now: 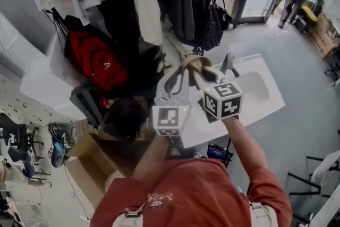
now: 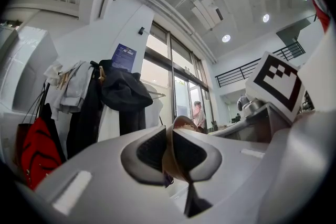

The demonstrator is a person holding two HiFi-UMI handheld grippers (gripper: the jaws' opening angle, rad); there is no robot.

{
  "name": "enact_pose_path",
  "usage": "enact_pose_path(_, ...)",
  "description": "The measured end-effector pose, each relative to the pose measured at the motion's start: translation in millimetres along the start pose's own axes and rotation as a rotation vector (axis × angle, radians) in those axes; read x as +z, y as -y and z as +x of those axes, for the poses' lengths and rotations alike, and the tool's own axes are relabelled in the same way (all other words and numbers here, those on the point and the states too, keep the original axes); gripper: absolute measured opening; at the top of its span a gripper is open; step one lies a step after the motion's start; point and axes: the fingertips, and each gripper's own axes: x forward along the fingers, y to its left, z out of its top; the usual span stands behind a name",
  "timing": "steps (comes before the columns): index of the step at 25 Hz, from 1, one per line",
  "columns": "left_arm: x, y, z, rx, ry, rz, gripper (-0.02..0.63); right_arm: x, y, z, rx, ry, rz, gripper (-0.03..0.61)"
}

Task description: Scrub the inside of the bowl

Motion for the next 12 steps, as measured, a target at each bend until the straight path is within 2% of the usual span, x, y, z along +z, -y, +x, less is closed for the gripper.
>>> enact_pose_path(2,-1.3,-1.3,1.2,0.003,-0.001,-0.002,0.04,-0.8,1.9,1.6,0.006,0.003,0.075,0.049)
enact_pose_path(4,-2.5,-1.8,2.0,0.003,-0.003,-0.003,0.04,-0.9,3.0,2.0,0.011,0.007,0.106,0.049)
enact_pose_path(12,-8.7,-2.2,5.0,0.013,-0.015,0.001,0.038,-3.1,5.4,-0.8,-0.01,0.025,0.058,0.049)
